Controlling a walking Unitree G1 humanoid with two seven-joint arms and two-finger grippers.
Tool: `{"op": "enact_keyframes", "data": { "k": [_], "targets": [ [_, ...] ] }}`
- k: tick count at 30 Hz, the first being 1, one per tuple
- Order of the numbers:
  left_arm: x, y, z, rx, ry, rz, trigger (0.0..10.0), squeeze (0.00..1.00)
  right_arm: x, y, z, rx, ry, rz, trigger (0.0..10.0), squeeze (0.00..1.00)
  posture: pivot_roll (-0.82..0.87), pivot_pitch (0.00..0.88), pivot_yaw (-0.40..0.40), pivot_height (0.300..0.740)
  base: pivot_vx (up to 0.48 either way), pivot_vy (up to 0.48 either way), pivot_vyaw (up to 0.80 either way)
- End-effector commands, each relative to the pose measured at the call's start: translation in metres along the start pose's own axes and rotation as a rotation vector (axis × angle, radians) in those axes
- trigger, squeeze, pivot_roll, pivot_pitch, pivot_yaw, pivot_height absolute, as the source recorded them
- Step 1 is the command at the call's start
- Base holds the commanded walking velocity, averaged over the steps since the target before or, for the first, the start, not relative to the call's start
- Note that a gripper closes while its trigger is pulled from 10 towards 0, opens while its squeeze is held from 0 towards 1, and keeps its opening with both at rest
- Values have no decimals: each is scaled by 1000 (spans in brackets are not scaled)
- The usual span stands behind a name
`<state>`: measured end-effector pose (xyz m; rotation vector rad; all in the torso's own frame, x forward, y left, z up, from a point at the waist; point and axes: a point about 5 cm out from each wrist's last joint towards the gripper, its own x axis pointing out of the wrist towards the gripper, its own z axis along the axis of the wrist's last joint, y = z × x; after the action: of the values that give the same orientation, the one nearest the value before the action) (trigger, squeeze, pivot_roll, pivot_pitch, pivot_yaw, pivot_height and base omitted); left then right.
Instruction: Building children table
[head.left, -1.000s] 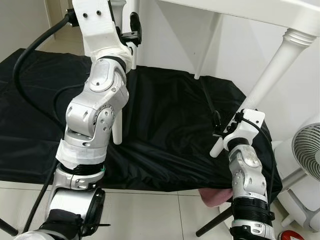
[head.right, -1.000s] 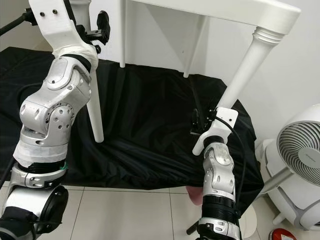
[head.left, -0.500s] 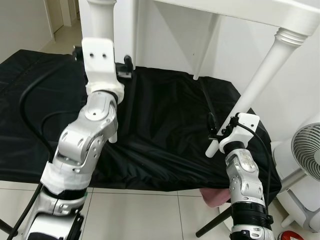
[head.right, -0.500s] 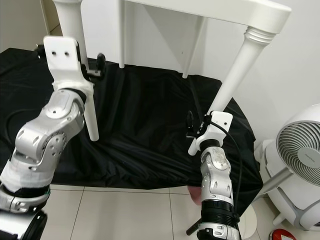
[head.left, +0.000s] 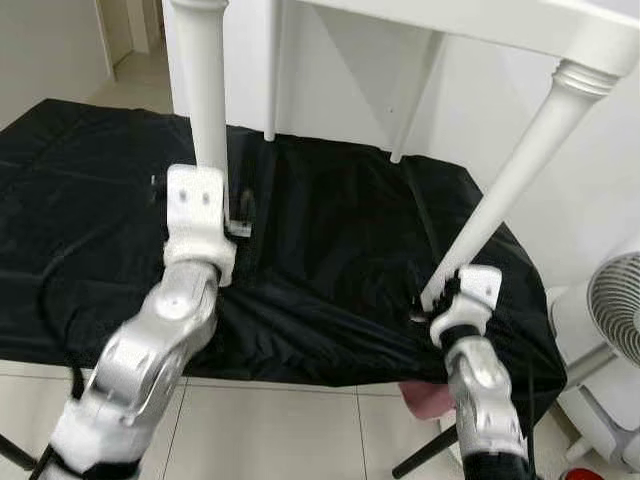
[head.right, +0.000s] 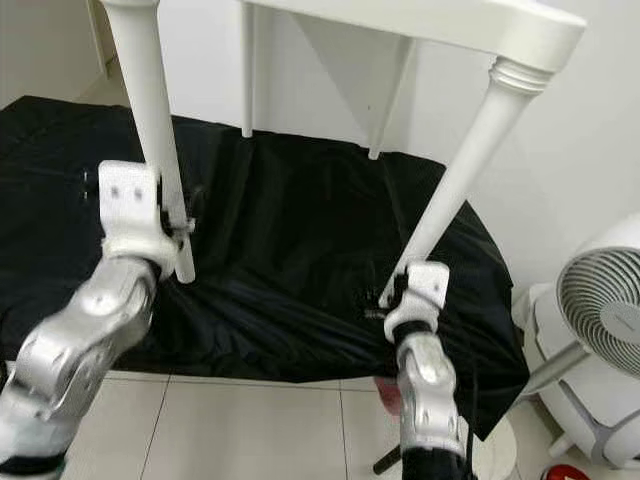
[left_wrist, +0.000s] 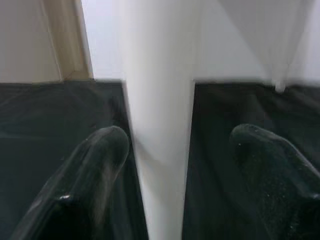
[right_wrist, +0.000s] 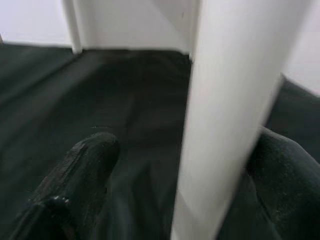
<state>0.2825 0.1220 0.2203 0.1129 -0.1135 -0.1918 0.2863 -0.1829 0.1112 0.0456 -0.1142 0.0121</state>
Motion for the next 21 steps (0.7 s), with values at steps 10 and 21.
{"op": "enact_keyframes", "data": {
  "k": [10, 21],
  "targets": [
    [-31, -17, -45, -10, 52, -185, 10000, 0, -28, -8, -10, -18, -44, 38, 10000, 0, 32, 21, -94, 740, 0, 0, 0],
    [-57, -21, -69, -42, 4, -289, 10000, 0, -59, 2, -26, -54, -21, 204, 10000, 0, 19, 17, -81, 740, 0, 0, 0]
  ]
}}
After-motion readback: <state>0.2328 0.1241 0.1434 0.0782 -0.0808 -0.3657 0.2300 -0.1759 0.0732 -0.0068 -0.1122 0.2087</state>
